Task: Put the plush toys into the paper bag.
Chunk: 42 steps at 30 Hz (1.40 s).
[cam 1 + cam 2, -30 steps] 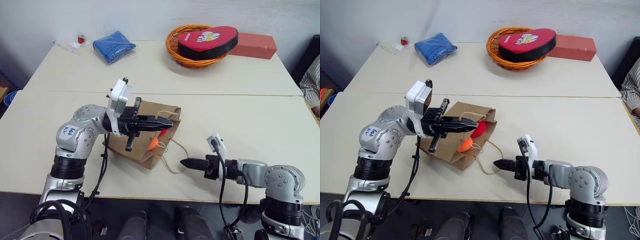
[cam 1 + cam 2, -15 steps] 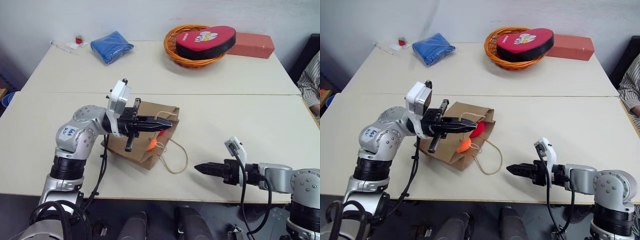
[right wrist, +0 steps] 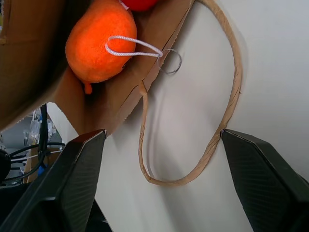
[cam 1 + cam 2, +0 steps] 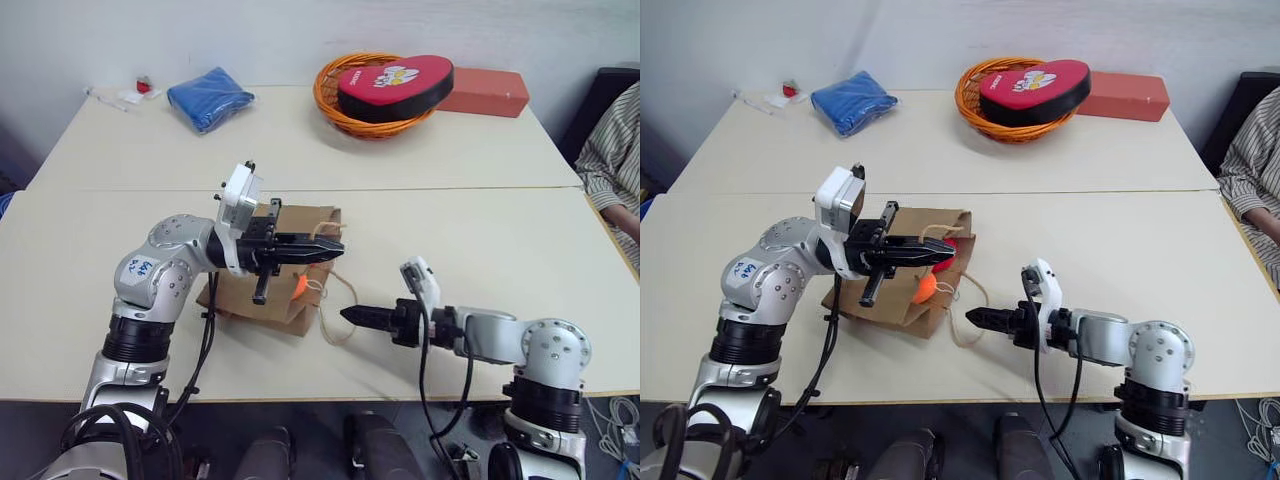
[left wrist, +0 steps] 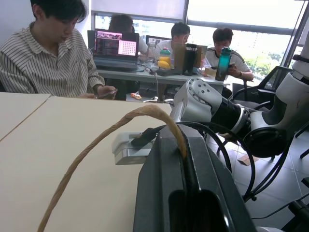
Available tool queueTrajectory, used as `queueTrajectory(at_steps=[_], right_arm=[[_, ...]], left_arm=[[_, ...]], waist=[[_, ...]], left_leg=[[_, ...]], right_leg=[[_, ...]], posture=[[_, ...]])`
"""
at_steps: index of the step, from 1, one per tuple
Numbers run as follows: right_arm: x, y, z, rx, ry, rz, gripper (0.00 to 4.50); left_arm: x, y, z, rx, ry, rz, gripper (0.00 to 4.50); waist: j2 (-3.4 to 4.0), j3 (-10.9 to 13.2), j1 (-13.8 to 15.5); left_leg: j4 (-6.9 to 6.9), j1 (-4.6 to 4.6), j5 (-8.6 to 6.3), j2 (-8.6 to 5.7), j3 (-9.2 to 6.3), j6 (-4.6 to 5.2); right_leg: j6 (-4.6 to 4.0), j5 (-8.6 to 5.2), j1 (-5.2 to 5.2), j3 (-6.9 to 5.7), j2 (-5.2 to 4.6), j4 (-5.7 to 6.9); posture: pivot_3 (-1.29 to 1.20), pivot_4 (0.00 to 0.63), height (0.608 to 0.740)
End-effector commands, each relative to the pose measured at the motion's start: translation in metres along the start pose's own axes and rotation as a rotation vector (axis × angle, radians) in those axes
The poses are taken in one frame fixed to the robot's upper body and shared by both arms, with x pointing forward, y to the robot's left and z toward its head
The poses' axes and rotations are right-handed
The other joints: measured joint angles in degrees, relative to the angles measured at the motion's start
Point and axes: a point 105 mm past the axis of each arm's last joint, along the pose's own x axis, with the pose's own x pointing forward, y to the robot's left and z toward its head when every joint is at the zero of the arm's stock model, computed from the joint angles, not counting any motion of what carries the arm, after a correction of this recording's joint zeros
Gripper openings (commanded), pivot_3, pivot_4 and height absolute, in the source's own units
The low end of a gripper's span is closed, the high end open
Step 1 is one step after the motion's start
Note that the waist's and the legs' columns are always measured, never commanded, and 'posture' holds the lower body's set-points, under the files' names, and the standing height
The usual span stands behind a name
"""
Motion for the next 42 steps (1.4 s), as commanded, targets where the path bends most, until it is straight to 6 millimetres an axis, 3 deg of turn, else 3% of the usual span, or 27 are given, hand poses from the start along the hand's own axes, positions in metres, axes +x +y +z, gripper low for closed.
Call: queueTrajectory(at_steps=[1,3,9,15,23,29,37,42], right_arm=[[0.011,-0.003,-0.015,0.047,0.082,0.0,2.62],[0.007,-0.003,-0.011,0.028,0.078,-0.003,1.93],[-0.011,-0.006,-0.004,-0.017,0.073,-0.029,1.93],[-0.02,-0.011,-0.006,-0.021,0.084,-0.077,1.93],[-0.046,-0.019,-0.013,-0.006,0.142,-0.162,1.93],[-0.015,-0.002,-0.014,0.08,0.126,-0.112,1.93],[0.018,0.002,-0.006,0.145,0.092,-0.099,1.93],[0.026,0.006,0.001,0.173,0.053,-0.074,1.93]], left_arm=[[0.002,-0.001,0.01,0.059,-0.004,-0.012,0.0],[0.001,-0.001,0.011,0.063,-0.004,-0.01,0.0],[0.0,-0.002,0.009,0.062,-0.005,-0.007,0.0],[0.001,-0.002,0.01,0.064,-0.011,0.003,0.0],[-0.003,-0.003,0.01,0.061,-0.006,0.018,0.0],[0.002,-0.003,0.011,0.063,-0.02,0.02,0.0],[0.001,-0.003,0.012,0.064,-0.018,0.024,0.0],[0.002,-0.003,0.013,0.067,-0.02,0.022,0.0]], waist=[[0.0,0.0,0.0],[0.0,0.0,0.1],[0.02,0.0,0.4],[0.02,0.0,0.5],[0.02,0.0,1.1],[0.0,0.0,0.7],[0.0,0.0,0.3],[0.01,0.0,0.4]], left_leg=[[0.0,-0.01,0.0,0.0,0.0,0.0],[0.0,-0.04,0.0,-0.01,0.0,0.0],[0.0,-0.14,0.0,-0.04,0.0,0.02],[0.02,-0.2,0.0,-0.06,-0.01,0.05],[0.05,-0.22,0.0,-0.06,-0.01,0.09],[0.07,-0.21,0.01,-0.03,0.0,0.1],[0.05,-0.18,0.01,0.04,0.01,0.09],[0.04,-0.18,0.01,0.04,0.0,0.09]], right_leg=[[0.0,0.0,0.0,0.0,0.0,-0.01],[0.0,0.0,-0.02,0.0,-0.01,-0.02],[0.0,0.0,-0.09,0.0,-0.04,-0.06],[0.0,0.0,-0.09,-0.02,-0.07,-0.09],[0.0,0.0,-0.04,-0.04,-0.1,-0.15],[0.01,0.0,0.0,-0.06,-0.08,-0.15],[0.0,0.0,-0.01,-0.07,-0.02,-0.15],[0.0,0.0,-0.01,-0.07,-0.03,-0.15]], posture=[[0.0,0.15,0.74],[0.0,0.15,0.74],[0.0,0.15,0.74],[0.0,0.15,0.74],[0.0,0.15,0.74],[0.0,0.15,0.74],[0.0,0.15,0.74],[0.0,0.15,0.74]])
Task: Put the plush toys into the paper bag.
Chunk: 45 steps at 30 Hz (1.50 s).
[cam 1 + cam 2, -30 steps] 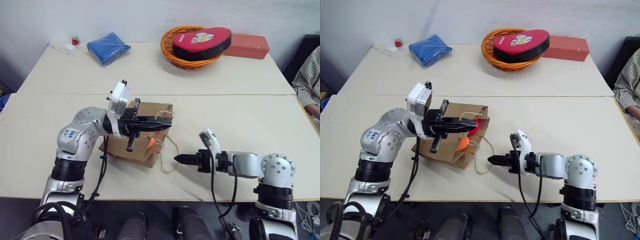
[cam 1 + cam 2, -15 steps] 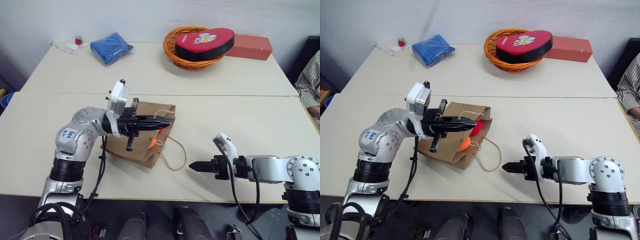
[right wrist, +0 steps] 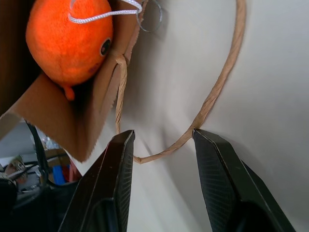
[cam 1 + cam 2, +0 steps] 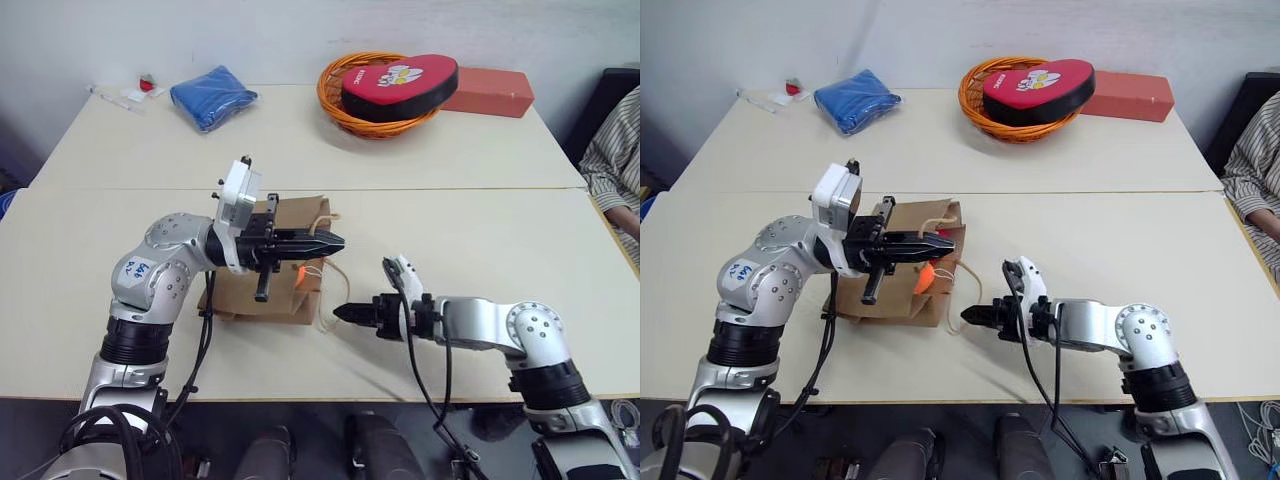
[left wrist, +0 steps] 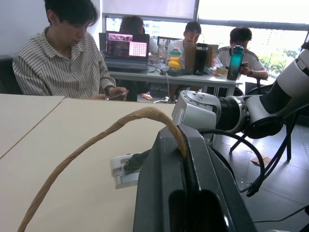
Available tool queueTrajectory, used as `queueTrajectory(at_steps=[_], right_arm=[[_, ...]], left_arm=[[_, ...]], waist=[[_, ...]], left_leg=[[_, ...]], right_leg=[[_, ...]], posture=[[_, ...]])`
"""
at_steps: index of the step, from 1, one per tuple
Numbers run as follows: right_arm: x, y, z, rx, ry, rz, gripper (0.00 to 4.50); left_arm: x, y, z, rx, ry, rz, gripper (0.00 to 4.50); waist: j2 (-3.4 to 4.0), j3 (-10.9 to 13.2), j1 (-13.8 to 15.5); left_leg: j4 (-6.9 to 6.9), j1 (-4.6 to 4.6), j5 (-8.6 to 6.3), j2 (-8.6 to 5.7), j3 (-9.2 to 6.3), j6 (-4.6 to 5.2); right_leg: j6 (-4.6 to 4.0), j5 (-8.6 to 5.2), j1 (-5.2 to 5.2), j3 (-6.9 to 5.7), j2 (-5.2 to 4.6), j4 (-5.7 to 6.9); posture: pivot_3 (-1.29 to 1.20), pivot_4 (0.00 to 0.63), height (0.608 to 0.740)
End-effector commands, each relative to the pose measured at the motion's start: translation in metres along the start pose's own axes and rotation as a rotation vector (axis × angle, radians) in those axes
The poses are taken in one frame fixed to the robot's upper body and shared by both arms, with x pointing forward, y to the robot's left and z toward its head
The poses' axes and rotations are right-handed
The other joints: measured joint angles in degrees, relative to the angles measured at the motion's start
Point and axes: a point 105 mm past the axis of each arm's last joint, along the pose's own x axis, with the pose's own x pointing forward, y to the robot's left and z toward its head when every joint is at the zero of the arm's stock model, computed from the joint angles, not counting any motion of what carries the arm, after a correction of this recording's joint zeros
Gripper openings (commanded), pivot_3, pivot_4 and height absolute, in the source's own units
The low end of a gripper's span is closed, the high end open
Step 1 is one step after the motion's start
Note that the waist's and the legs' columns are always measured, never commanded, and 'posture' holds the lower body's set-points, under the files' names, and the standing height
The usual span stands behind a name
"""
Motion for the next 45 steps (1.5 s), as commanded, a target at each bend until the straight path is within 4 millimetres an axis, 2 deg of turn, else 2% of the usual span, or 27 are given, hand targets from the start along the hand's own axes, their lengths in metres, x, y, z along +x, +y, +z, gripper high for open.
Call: queueTrajectory(at_steps=[1,6,11,14,18,22,28,33,36,40,45], right_arm=[[0.002,-0.005,-0.001,0.008,0.0,-0.025,1.93],[-0.011,-0.009,-0.001,-0.007,-0.01,-0.045,1.93],[-0.004,0.0,0.001,0.029,-0.05,0.024,1.93],[0.005,0.001,0.001,0.049,-0.059,0.037,1.93],[0.006,0.001,0.004,0.084,-0.077,0.059,1.93],[0.0,0.0,0.009,0.095,-0.095,0.071,1.93],[-0.011,0.004,0.028,0.154,-0.188,0.138,1.93],[-0.013,0.004,0.025,0.159,-0.182,0.141,1.93],[-0.009,0.011,0.024,0.157,-0.179,0.175,1.33],[-0.009,0.018,0.024,0.093,-0.171,0.203,0.02],[-0.037,0.015,0.045,-0.005,-0.244,0.204,0.02]], left_arm=[[0.001,-0.003,0.01,0.036,-0.02,-0.014,0.0],[-0.003,-0.003,0.011,0.029,-0.026,-0.004,0.0],[-0.006,0.0,0.022,0.022,-0.074,0.005,0.0],[-0.013,0.002,0.034,0.016,-0.094,0.011,0.0],[-0.021,-0.002,0.043,-0.01,-0.098,0.002,0.0],[-0.028,-0.002,0.046,-0.013,-0.079,0.02,0.0],[-0.037,-0.001,0.043,-0.01,-0.043,0.058,0.0],[-0.044,0.001,0.043,-0.011,-0.042,0.088,0.0],[-0.046,0.001,0.043,-0.013,-0.043,0.094,0.0],[-0.048,0.001,0.044,-0.011,-0.038,0.104,0.0],[-0.05,0.001,0.044,-0.012,-0.028,0.108,0.0]], waist=[[0.0,0.0,0.0],[0.0,0.0,0.1],[0.0,0.0,0.3],[0.0,0.0,0.1],[0.02,0.0,-0.3],[0.02,0.0,0.0],[0.03,0.0,0.1],[0.03,0.0,0.1],[0.05,0.0,-0.1],[0.06,0.0,0.0],[0.09,0.1,0.3]], left_leg=[[0.0,-0.01,0.0,0.0,0.0,0.0],[0.0,-0.02,0.0,-0.01,0.0,0.0],[0.02,-0.05,0.0,-0.04,-0.02,0.01],[0.0,-0.05,0.0,-0.02,-0.03,0.01],[-0.06,-0.01,0.0,0.0,0.0,0.0],[-0.03,-0.03,0.0,-0.02,-0.01,0.0],[-0.03,-0.06,0.0,-0.04,-0.02,0.0],[-0.06,-0.06,0.0,-0.03,-0.02,0.0],[-0.07,-0.06,0.0,-0.03,-0.01,0.0],[-0.07,-0.06,0.0,-0.02,-0.01,0.0],[-0.04,-0.09,0.0,-0.05,-0.02,0.01]], right_leg=[[0.0,0.0,0.0,0.0,0.0,-0.01],[0.0,0.0,0.0,0.0,-0.02,-0.02],[0.0,0.0,0.01,-0.02,-0.04,-0.06],[0.0,0.0,0.0,-0.04,-0.02,-0.05],[0.0,0.0,-0.04,0.01,0.0,-0.02],[0.0,0.0,-0.04,-0.01,-0.02,-0.03],[0.0,0.0,-0.04,-0.02,-0.03,-0.05],[0.0,0.0,-0.05,-0.03,-0.03,-0.06],[0.0,0.0,-0.06,0.0,-0.03,-0.06],[0.0,0.0,-0.08,-0.01,-0.03,-0.06],[0.0,0.0,-0.07,-0.02,-0.04,-0.07]], posture=[[0.0,0.15,0.74],[0.0,0.15,0.74],[0.0,0.15,0.74],[0.0,0.15,0.74],[0.0,0.15,0.74],[0.0,0.15,0.74],[0.0,0.15,0.74],[0.0,0.15,0.74],[0.0,0.15,0.74],[0.0,0.15,0.74],[0.0,0.15,0.74]])
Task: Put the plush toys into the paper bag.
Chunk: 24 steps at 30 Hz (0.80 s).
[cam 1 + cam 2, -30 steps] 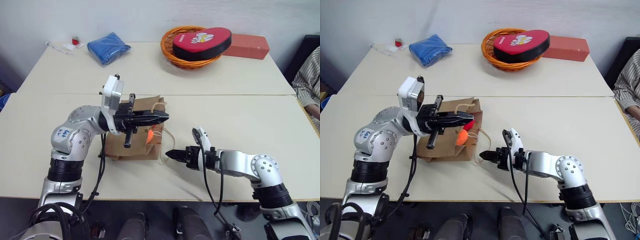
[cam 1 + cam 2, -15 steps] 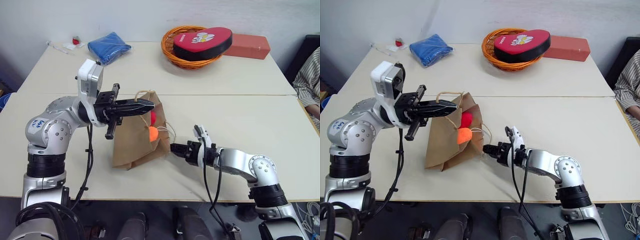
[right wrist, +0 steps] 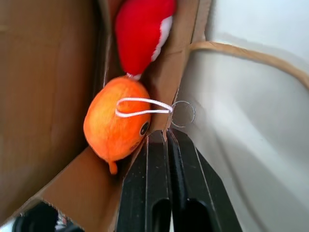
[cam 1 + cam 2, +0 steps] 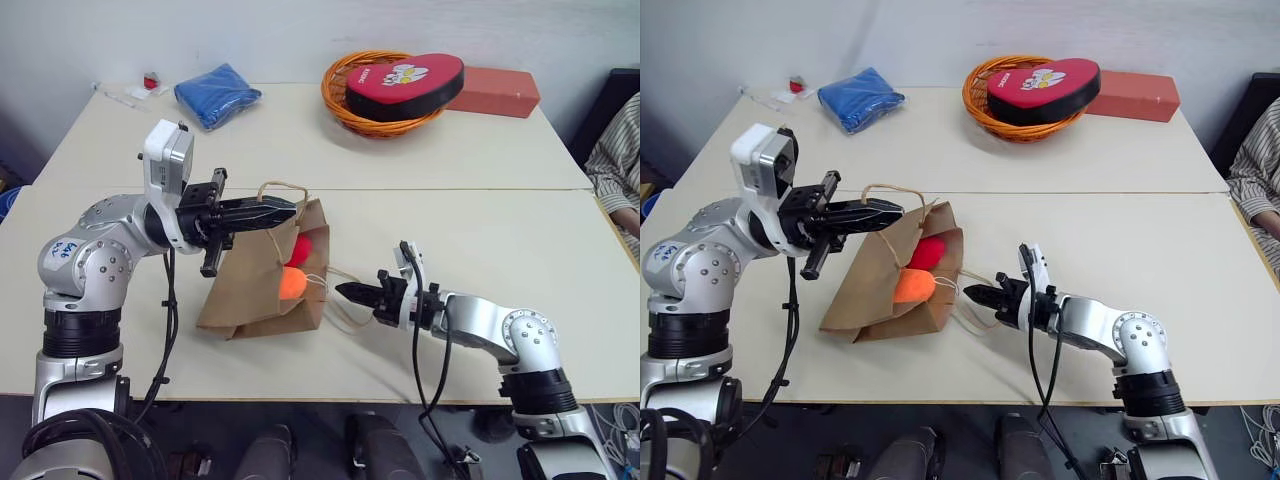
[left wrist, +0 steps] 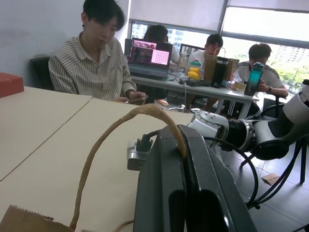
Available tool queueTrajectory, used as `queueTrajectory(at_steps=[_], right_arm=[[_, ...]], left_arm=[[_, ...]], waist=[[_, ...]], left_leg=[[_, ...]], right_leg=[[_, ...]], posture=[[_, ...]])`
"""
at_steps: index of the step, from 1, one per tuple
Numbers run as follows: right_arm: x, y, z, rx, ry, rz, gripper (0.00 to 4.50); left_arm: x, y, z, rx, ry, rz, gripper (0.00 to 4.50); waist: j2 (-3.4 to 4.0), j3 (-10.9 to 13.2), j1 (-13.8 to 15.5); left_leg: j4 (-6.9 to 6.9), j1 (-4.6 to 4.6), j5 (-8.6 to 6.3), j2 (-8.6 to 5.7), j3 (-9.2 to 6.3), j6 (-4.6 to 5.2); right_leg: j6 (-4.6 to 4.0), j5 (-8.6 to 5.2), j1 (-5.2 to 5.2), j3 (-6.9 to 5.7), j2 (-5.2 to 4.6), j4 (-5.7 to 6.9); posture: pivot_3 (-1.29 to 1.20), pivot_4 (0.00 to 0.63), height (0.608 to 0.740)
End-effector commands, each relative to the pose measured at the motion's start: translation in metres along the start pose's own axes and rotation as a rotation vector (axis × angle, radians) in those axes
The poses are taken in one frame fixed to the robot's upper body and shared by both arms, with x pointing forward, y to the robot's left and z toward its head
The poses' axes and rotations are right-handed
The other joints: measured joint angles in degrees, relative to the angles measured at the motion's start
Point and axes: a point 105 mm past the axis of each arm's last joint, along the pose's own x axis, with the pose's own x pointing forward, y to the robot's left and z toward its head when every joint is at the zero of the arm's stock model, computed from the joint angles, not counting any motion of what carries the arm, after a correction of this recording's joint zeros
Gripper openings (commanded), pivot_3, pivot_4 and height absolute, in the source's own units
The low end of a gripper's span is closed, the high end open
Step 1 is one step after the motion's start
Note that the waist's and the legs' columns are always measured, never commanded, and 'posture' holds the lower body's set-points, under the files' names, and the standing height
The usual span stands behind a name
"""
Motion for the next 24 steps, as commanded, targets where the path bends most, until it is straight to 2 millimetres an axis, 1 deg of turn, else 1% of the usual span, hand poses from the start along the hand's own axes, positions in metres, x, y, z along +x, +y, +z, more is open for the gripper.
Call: queueTrajectory(at_steps=[1,2,4,5,7,9,11,14,15,20,22,24], right_arm=[[-0.027,0.018,0.024,-0.094,-0.064,0.064,0.02],[-0.035,0.018,0.027,-0.11,-0.061,0.058,0.37],[-0.046,0.018,0.026,-0.141,-0.034,0.044,0.89],[-0.053,0.013,0.025,-0.141,-0.021,0.01,1.3],[-0.062,0.005,0.022,-0.129,-0.002,-0.032,1.96],[-0.069,-0.002,0.014,-0.099,0.01,-0.034,2.68],[-0.073,-0.009,0.001,-0.053,0.014,-0.016,3.37],[-0.073,-0.014,-0.017,0.005,-0.001,0.001,4.39],[-0.072,-0.016,-0.022,0.024,-0.013,-0.003,4.45],[-0.063,-0.022,-0.043,0.11,-0.039,-0.014,4.45],[-0.057,-0.022,-0.042,0.146,-0.071,-0.019,4.45],[-0.047,-0.021,-0.036,0.183,-0.106,-0.014,4.45]], left_arm=[[-0.004,-0.004,0.007,0.037,-0.001,0.0,0.0],[-0.004,-0.004,0.007,0.036,0.0,-0.001,0.0],[-0.004,-0.005,0.007,0.036,0.001,-0.002,0.0],[-0.004,-0.004,0.007,0.035,-0.001,-0.002,0.0],[-0.004,-0.004,0.007,0.035,-0.002,-0.003,0.0],[-0.005,-0.003,0.009,0.035,-0.006,-0.001,0.0],[-0.006,-0.002,0.012,0.035,-0.014,0.003,0.0],[-0.009,0.001,0.018,0.034,-0.041,0.018,0.0],[-0.01,0.001,0.02,0.033,-0.047,0.021,0.0],[-0.012,0.003,0.02,0.028,-0.043,0.025,0.0],[-0.011,0.002,0.019,0.022,-0.038,0.02,0.0],[-0.011,0.001,0.018,0.018,-0.033,0.014,0.0]], waist=[[0.03,0.0,0.1],[0.03,0.0,0.2],[0.03,0.0,0.2],[0.04,0.0,0.2],[0.04,0.0,0.2],[0.03,0.0,0.2],[0.03,0.0,0.2],[0.03,0.0,0.1],[0.03,0.0,0.1],[0.03,0.0,0.0],[0.01,0.0,-0.1],[-0.03,0.0,-0.2]], left_leg=[[0.0,-0.01,0.0,-0.01,0.0,0.0],[0.0,-0.01,0.0,-0.01,0.0,0.0],[-0.01,-0.02,-0.01,-0.01,0.0,0.01],[-0.02,-0.02,-0.01,0.01,0.0,0.01],[-0.05,-0.03,-0.01,0.02,0.0,0.01],[-0.05,-0.04,-0.01,0.04,0.0,0.02],[-0.04,-0.03,-0.01,0.04,0.01,0.02],[-0.05,-0.04,-0.02,0.04,0.02,0.03],[-0.04,-0.03,-0.02,0.04,0.03,0.03],[-0.02,0.02,-0.02,0.04,0.03,0.03],[-0.01,0.03,-0.02,0.03,0.04,0.03],[-0.02,0.07,-0.01,0.04,0.03,0.02]], right_leg=[[0.0,0.0,0.0,0.0,-0.01,-0.01],[0.0,0.0,0.0,0.0,-0.01,-0.01],[0.0,0.0,0.0,-0.01,-0.02,-0.05],[0.0,0.0,0.0,-0.01,-0.01,-0.06],[0.0,0.0,0.0,-0.02,-0.01,-0.08],[0.0,0.0,0.01,-0.02,-0.01,-0.09],[0.0,0.0,0.03,-0.02,0.0,-0.08],[0.0,0.0,0.03,-0.01,0.0,-0.05],[0.0,0.0,0.03,0.0,0.0,-0.05],[0.0,0.0,0.04,0.01,0.0,0.01],[0.0,0.0,0.05,0.02,0.0,0.0],[0.0,0.0,0.05,0.02,0.01,0.01]], posture=[[0.0,0.15,0.74],[0.0,0.15,0.74],[0.0,0.15,0.74],[0.0,0.15,0.74],[0.0,0.15,0.74],[0.0,0.15,0.74],[0.0,0.15,0.74],[0.0,0.15,0.74],[0.0,0.15,0.74],[0.0,0.15,0.74],[0.0,0.15,0.74],[0.0,0.15,0.74]])
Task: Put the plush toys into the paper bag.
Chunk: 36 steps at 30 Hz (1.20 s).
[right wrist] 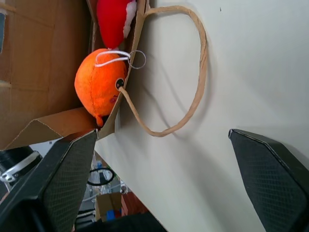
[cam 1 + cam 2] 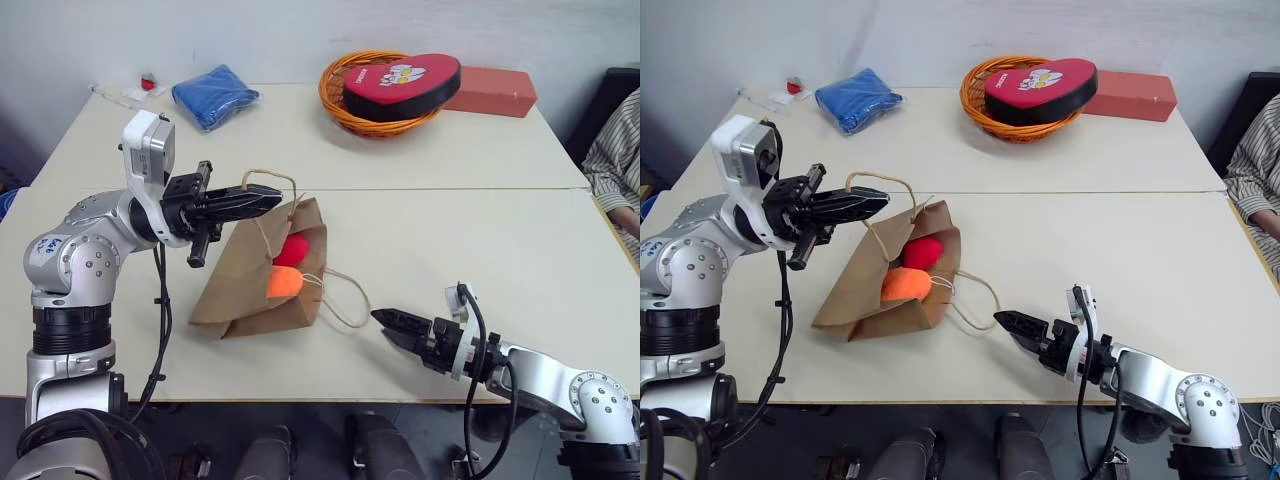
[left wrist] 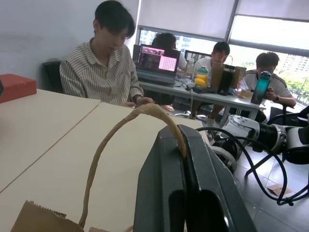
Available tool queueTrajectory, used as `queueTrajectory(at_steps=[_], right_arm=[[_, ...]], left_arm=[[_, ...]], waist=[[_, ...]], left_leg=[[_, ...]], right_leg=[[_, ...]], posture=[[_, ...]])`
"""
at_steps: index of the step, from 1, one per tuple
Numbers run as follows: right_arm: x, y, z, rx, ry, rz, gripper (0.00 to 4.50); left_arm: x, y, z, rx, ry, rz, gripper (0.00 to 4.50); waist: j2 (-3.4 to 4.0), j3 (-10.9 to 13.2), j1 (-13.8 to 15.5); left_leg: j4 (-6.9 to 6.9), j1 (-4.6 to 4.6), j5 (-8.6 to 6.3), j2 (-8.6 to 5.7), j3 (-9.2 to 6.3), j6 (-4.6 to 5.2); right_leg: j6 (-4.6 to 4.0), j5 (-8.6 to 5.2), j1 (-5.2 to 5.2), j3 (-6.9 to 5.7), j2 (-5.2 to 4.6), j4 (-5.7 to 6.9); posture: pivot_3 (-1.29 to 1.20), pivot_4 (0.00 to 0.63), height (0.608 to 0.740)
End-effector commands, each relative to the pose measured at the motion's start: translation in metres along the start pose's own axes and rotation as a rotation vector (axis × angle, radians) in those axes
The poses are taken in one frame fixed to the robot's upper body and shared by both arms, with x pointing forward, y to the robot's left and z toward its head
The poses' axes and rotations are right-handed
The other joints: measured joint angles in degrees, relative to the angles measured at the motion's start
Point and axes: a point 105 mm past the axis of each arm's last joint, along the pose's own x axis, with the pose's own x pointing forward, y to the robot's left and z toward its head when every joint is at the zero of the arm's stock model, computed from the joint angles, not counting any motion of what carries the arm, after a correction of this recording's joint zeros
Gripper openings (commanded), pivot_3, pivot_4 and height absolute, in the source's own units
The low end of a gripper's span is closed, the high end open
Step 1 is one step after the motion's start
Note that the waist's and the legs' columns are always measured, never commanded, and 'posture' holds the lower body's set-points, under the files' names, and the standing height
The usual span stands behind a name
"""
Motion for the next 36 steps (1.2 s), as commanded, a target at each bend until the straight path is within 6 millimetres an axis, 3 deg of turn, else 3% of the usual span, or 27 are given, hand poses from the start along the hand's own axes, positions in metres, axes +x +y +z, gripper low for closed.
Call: queueTrajectory(at_steps=[1,5,10,14,18,24,28,36], right_arm=[[0.017,0.004,0.003,0.054,-0.033,-0.001,4.45],[0.039,0.013,0.003,0.082,-0.004,0.014,4.45],[0.044,0.016,-0.008,0.08,0.028,0.017,4.45],[0.044,0.02,0.008,0.104,-0.035,0.03,4.45],[0.045,0.027,0.015,0.073,-0.031,0.058,3.51],[0.031,0.044,0.037,0.017,-0.116,0.14,1.38],[0.013,0.072,0.063,-0.074,-0.225,0.249,0.01],[-0.024,0.132,0.103,-0.28,-0.404,0.413,0.01]], left_arm=[[0.002,-0.005,0.01,0.038,-0.005,-0.028,0.0],[0.004,-0.007,0.01,0.037,0.001,-0.039,0.0],[0.004,-0.008,0.012,0.041,0.004,-0.039,0.0],[0.003,-0.009,0.01,0.04,0.003,-0.033,0.0],[0.004,-0.009,0.007,0.039,0.011,-0.031,0.0],[0.004,-0.009,0.003,0.037,0.017,-0.032,0.0],[0.007,-0.005,0.002,0.051,-0.002,-0.037,0.0],[0.023,0.013,0.008,0.126,-0.061,-0.055,0.0]], waist=[[0.0,0.0,-0.2],[0.05,0.0,-0.1],[0.06,0.0,0.1],[0.06,0.0,0.0],[0.07,0.0,-0.1],[0.08,0.0,-0.1],[0.1,0.1,0.0],[0.14,0.1,0.0]], left_leg=[[-0.01,0.01,0.0,0.0,0.0,-0.01],[-0.02,0.06,0.03,-0.01,0.02,-0.05],[-0.06,-0.03,0.02,-0.03,-0.06,-0.04],[-0.05,-0.02,0.02,-0.04,-0.04,-0.04],[-0.03,-0.01,0.02,-0.04,-0.02,-0.04],[-0.05,-0.03,0.02,-0.04,-0.01,-0.04],[-0.04,-0.03,0.02,-0.04,-0.01,-0.04],[-0.01,-0.06,0.02,-0.05,-0.01,-0.04]], right_leg=[[0.0,0.0,0.0,0.0,0.01,0.01],[0.0,0.0,-0.04,0.05,0.02,0.07],[0.0,0.0,-0.05,-0.02,-0.01,-0.03],[0.0,0.0,-0.05,-0.02,-0.01,-0.02],[0.0,0.0,-0.05,0.0,-0.01,0.02],[0.0,0.0,-0.07,0.0,-0.01,0.01],[0.0,0.0,-0.08,0.0,-0.01,0.02],[0.0,0.0,-0.07,-0.02,-0.01,0.02]], posture=[[0.0,0.15,0.74],[0.0,0.15,0.74],[0.0,0.15,0.74],[0.0,0.15,0.74],[0.0,0.15,0.74],[0.0,0.15,0.74],[0.0,0.15,0.74],[0.0,0.15,0.74]])
